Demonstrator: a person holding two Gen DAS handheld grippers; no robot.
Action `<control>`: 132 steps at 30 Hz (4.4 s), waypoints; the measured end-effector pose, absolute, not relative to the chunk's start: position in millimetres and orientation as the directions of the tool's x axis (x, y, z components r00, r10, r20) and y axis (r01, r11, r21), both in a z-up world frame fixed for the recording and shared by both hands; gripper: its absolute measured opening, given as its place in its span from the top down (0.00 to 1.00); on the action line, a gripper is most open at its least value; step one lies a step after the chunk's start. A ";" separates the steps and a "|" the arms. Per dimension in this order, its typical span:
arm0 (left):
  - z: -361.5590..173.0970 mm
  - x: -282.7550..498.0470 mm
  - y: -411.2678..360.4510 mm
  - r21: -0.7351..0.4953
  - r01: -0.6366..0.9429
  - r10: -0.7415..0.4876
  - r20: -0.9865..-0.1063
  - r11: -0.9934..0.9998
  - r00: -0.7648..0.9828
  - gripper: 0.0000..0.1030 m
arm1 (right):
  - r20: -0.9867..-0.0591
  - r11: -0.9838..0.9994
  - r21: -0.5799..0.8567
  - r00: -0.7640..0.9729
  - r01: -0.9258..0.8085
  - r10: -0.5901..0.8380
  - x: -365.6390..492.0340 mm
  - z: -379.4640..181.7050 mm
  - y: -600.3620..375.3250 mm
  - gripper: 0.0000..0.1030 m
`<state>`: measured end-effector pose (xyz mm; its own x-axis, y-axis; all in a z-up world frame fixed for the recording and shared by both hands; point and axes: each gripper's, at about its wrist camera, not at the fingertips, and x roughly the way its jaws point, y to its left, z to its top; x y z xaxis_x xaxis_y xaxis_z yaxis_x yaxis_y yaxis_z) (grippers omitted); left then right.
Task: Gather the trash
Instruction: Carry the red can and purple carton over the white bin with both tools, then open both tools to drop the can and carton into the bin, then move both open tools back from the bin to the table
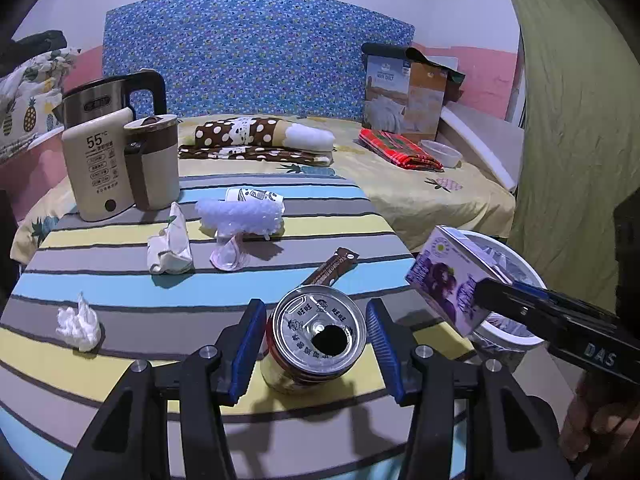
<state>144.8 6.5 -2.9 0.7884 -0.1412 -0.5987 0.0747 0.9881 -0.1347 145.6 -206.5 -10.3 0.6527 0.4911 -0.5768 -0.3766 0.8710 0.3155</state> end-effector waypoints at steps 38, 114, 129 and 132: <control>15.6 189.9 -91.2 -0.177 0.277 -0.327 -0.585 0.944 0.742 0.49 | -0.581 0.938 0.303 0.747 -0.170 0.323 135.9 -11.0 -302.9 0.61; 2.5 137.6 -68.3 -0.164 0.206 -0.263 -0.593 0.965 0.761 0.47 | -0.608 0.934 0.259 0.709 -0.247 0.356 117.0 -10.4 -272.8 0.54; -8.9 116.5 -24.8 -0.163 0.096 -0.176 -0.598 0.982 0.782 0.47 | -0.618 0.901 0.280 0.656 -0.332 0.434 113.4 -13.7 -239.9 0.53; -8.8 113.9 -16.2 -0.160 0.072 -0.154 -0.598 0.984 0.787 0.47 | -0.623 0.897 0.279 0.645 -0.344 0.442 114.2 -14.7 -231.3 0.54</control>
